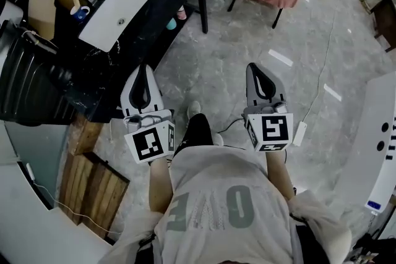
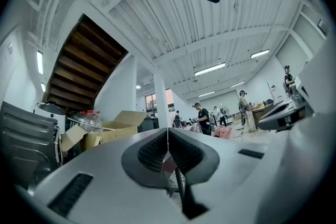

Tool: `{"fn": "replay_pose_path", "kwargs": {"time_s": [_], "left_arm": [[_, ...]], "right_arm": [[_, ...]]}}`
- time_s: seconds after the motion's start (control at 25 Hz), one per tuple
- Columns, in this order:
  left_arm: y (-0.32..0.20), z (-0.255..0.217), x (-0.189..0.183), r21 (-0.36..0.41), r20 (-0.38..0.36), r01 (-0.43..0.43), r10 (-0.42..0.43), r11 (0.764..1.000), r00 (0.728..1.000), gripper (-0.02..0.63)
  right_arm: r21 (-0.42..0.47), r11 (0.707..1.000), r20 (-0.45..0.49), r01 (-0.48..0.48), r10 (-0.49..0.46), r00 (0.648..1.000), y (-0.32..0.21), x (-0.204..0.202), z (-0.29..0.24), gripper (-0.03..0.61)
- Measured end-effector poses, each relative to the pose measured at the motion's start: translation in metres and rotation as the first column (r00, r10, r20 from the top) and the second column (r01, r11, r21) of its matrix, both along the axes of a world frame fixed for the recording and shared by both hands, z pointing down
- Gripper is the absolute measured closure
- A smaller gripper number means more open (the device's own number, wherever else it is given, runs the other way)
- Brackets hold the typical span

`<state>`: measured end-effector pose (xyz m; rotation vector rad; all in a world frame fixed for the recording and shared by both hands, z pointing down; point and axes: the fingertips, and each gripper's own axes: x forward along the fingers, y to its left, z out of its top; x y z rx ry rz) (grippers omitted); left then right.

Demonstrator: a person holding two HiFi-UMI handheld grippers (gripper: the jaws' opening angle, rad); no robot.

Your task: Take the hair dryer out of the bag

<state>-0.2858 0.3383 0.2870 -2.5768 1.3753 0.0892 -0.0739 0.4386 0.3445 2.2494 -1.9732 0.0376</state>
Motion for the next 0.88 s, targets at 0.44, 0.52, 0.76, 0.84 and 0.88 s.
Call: {"fn": "replay_pose_path", "kwargs": {"time_s": [0.44, 0.52, 0.76, 0.84, 0.88], "left_arm": [[-0.067, -0.001, 0.05, 0.041, -0.035, -0.055, 0.057, 0.998, 0.998, 0.584], [-0.089, -0.007, 0.065, 0.052, -0.04, -0.07, 0.072, 0.996, 0.997, 0.585], [-0.158, -0.019, 0.105, 0.083, -0.023, -0.113, 0.115, 0.99, 0.993, 0.585], [-0.187, -0.02, 0.117, 0.073, -0.018, -0.119, 0.12, 0.99, 0.993, 0.585], [-0.202, -0.021, 0.122, 0.066, -0.017, -0.12, 0.122, 0.991, 0.992, 0.584]], "right_arm": [[0.074, 0.997, -0.012, -0.003, 0.004, 1.0, -0.055, 0.033, -0.003, 0.548], [0.089, 0.996, -0.018, -0.008, 0.01, 1.0, -0.076, 0.043, -0.01, 0.548], [0.091, 0.996, -0.024, -0.023, 0.025, 0.999, -0.152, 0.076, -0.021, 0.548], [0.084, 0.996, -0.02, -0.021, 0.022, 1.0, -0.182, 0.085, -0.025, 0.548], [0.08, 0.997, -0.018, -0.015, 0.016, 1.0, -0.197, 0.088, -0.026, 0.548]]}}
